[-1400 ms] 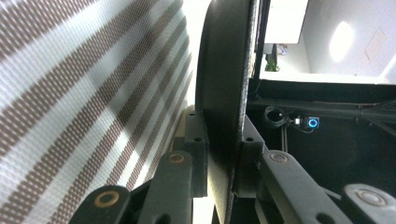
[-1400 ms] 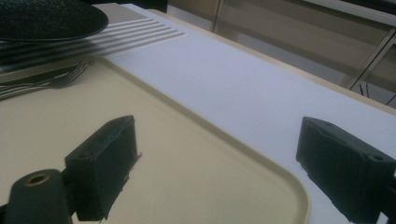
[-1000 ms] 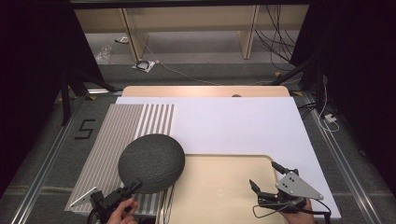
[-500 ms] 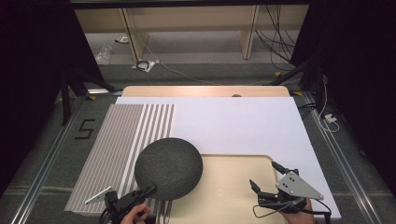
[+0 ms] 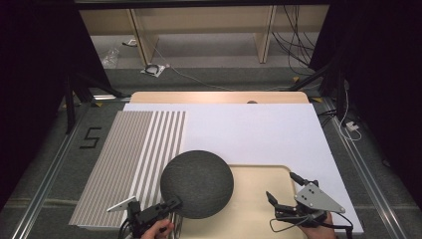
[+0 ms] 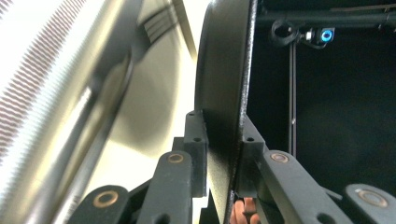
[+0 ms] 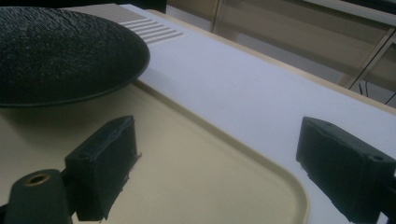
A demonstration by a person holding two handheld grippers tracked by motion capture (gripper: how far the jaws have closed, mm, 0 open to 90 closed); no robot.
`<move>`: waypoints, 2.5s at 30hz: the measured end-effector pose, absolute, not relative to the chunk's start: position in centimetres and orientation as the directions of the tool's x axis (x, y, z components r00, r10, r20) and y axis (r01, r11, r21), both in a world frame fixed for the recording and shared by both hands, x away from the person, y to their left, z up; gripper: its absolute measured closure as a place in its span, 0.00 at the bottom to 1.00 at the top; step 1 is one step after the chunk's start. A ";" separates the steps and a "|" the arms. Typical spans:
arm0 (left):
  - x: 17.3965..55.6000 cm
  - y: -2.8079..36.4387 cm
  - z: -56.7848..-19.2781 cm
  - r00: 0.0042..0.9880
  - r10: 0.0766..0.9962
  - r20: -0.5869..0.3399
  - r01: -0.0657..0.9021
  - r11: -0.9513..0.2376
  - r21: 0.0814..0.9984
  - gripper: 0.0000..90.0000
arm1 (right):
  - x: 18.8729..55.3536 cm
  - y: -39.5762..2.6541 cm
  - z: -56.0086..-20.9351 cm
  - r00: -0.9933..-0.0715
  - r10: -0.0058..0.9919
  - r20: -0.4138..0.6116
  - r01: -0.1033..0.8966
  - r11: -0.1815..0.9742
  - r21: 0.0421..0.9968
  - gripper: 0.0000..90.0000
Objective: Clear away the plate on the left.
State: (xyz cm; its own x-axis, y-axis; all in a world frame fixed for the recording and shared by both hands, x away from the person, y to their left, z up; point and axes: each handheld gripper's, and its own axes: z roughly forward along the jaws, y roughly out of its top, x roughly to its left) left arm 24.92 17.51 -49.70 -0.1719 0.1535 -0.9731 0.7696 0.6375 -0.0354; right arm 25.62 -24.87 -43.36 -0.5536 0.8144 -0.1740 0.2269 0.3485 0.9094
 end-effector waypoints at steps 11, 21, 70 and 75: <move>25.2 15.2 -49.9 -0.161 0.191 -0.968 0.823 0.567 -0.025 0.88 | 25.6 -24.9 -43.4 -0.553 0.815 -0.173 0.227 0.347 0.910 0.15; 25.7 13.4 -49.9 -0.144 0.223 -0.964 0.861 0.508 -0.011 0.87 | 25.6 -24.9 -43.3 -0.553 0.816 -0.171 0.229 0.346 0.910 0.15; 26.2 9.7 -52.0 -0.180 0.287 -0.941 0.916 0.398 -0.054 0.89 | 25.6 -24.9 -43.3 -0.556 0.814 -0.172 0.227 0.347 0.910 0.15; 26.1 9.7 -52.1 -0.189 0.290 -0.938 0.917 0.395 -0.063 0.90 | 25.5 -24.9 -43.3 -0.556 0.813 -0.173 0.226 0.348 0.910 0.15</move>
